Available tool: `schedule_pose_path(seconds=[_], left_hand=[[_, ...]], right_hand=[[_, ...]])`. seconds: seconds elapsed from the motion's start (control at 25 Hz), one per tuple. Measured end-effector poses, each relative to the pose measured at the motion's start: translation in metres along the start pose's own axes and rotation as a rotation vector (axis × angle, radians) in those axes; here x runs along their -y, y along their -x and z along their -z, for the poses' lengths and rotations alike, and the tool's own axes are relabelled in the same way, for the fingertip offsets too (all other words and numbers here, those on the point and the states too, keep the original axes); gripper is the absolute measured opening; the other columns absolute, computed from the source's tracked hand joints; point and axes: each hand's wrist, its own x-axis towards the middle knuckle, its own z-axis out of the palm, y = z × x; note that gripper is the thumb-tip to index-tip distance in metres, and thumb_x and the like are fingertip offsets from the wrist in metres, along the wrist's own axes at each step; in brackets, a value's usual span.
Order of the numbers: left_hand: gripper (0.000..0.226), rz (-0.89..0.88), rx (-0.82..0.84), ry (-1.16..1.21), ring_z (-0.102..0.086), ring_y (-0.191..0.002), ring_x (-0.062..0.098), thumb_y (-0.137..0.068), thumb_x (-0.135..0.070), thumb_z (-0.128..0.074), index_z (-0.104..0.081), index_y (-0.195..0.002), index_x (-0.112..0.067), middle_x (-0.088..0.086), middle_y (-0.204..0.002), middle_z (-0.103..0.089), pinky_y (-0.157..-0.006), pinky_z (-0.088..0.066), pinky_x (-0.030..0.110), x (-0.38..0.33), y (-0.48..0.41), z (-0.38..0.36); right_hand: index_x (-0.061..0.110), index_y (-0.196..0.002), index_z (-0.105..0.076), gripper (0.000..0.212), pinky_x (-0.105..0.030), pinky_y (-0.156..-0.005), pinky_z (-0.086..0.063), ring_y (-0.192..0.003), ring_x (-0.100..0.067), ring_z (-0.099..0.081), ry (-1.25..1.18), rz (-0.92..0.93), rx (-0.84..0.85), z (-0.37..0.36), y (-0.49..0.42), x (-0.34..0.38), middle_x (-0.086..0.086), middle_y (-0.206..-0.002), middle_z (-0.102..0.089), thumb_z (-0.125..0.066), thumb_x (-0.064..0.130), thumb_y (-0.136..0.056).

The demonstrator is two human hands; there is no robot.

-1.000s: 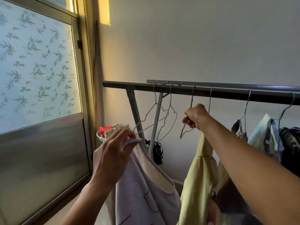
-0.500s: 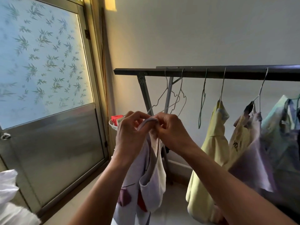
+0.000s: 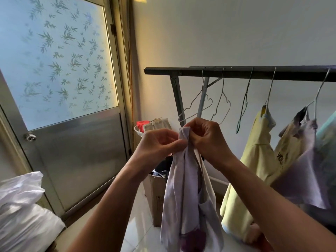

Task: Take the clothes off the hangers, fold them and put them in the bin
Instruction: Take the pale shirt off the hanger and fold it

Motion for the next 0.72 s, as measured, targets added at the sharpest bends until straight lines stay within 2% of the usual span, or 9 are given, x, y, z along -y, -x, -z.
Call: schedule_pose_path(seconds=[0.12, 0.24, 0.36, 0.44, 0.56, 0.64, 0.72], left_hand=[[0.021, -0.017, 0.015, 0.009, -0.068, -0.072, 0.008, -0.078, -0.028, -0.071, -0.07, -0.088, -0.01, -0.003, -0.075, -0.071, -0.066, -0.052, 0.017, 0.0, 0.002, 0.003], [0.013, 0.034, 0.048, 0.086, -0.062, -0.068, 0.004, -0.088, -0.023, -0.063, -0.063, -0.089, -0.01, -0.006, -0.073, -0.065, -0.061, -0.049, 0.015, 0.003, 0.005, 0.004], [0.011, -0.011, 0.081, 0.077, -0.059, -0.069, 0.003, -0.091, -0.022, -0.059, -0.058, -0.086, -0.013, -0.009, -0.073, -0.064, -0.059, -0.047, 0.017, 0.003, 0.005, 0.006], [0.013, -0.048, 0.074, 0.097, -0.059, -0.069, 0.004, -0.088, -0.027, -0.06, -0.058, -0.083, -0.015, -0.005, -0.077, -0.065, -0.058, -0.046, 0.016, 0.0, 0.004, 0.015], [0.013, -0.067, -0.014, -0.139, -0.061, -0.07, 0.007, -0.082, -0.034, -0.066, -0.06, -0.078, -0.022, -0.004, -0.078, -0.063, -0.059, -0.047, 0.019, 0.004, 0.004, 0.048], [0.01, -0.058, -0.071, -0.398, -0.066, -0.078, 0.021, -0.081, -0.032, -0.073, -0.066, -0.078, -0.026, 0.001, -0.081, -0.067, -0.067, -0.054, 0.031, 0.013, 0.003, 0.071], [0.006, -0.085, -0.122, -0.579, -0.068, -0.081, 0.021, -0.08, -0.029, -0.075, -0.07, -0.079, -0.026, -0.001, -0.079, -0.07, -0.073, -0.057, 0.038, 0.022, 0.008, 0.086]], right_hand=[[0.014, -0.081, -0.064, 0.007, -0.026, -0.067, -0.057, -0.075, -0.02, -0.066, -0.044, 0.026, 0.029, 0.003, 0.008, 0.002, -0.008, -0.077, -0.067, -0.066, 0.011, -0.088], [0.016, -0.083, -0.062, 0.01, -0.017, -0.061, -0.052, -0.068, -0.008, -0.062, -0.019, 0.048, 0.073, 0.007, 0.017, -0.003, -0.001, -0.073, -0.064, -0.065, 0.01, -0.089], [0.027, -0.075, -0.054, 0.023, -0.018, -0.061, -0.043, -0.066, -0.003, -0.056, 0.305, 0.012, 0.143, 0.008, 0.03, -0.023, 0.008, -0.07, -0.058, -0.062, 0.011, -0.09], [0.029, -0.067, -0.045, 0.029, -0.026, -0.066, -0.037, -0.074, -0.016, -0.055, 0.581, -0.126, 0.195, 0.013, 0.04, -0.043, 0.01, -0.073, -0.051, -0.058, 0.01, -0.085], [0.03, -0.065, -0.046, 0.027, -0.03, -0.07, -0.039, -0.082, -0.02, -0.052, 0.768, -0.317, 0.228, 0.033, 0.054, -0.057, 0.01, -0.076, -0.048, -0.055, 0.009, -0.079], [0.03, -0.072, -0.055, 0.023, -0.031, -0.074, -0.046, -0.083, -0.018, -0.056, 0.753, -0.335, 0.199, 0.048, 0.055, -0.053, 0.007, -0.082, -0.057, -0.059, 0.008, -0.078], [0.027, -0.074, -0.061, 0.023, -0.027, -0.069, -0.047, -0.075, -0.014, -0.057, 0.647, -0.302, 0.159, 0.057, 0.053, -0.046, 0.007, -0.08, -0.06, -0.063, 0.005, -0.08]])
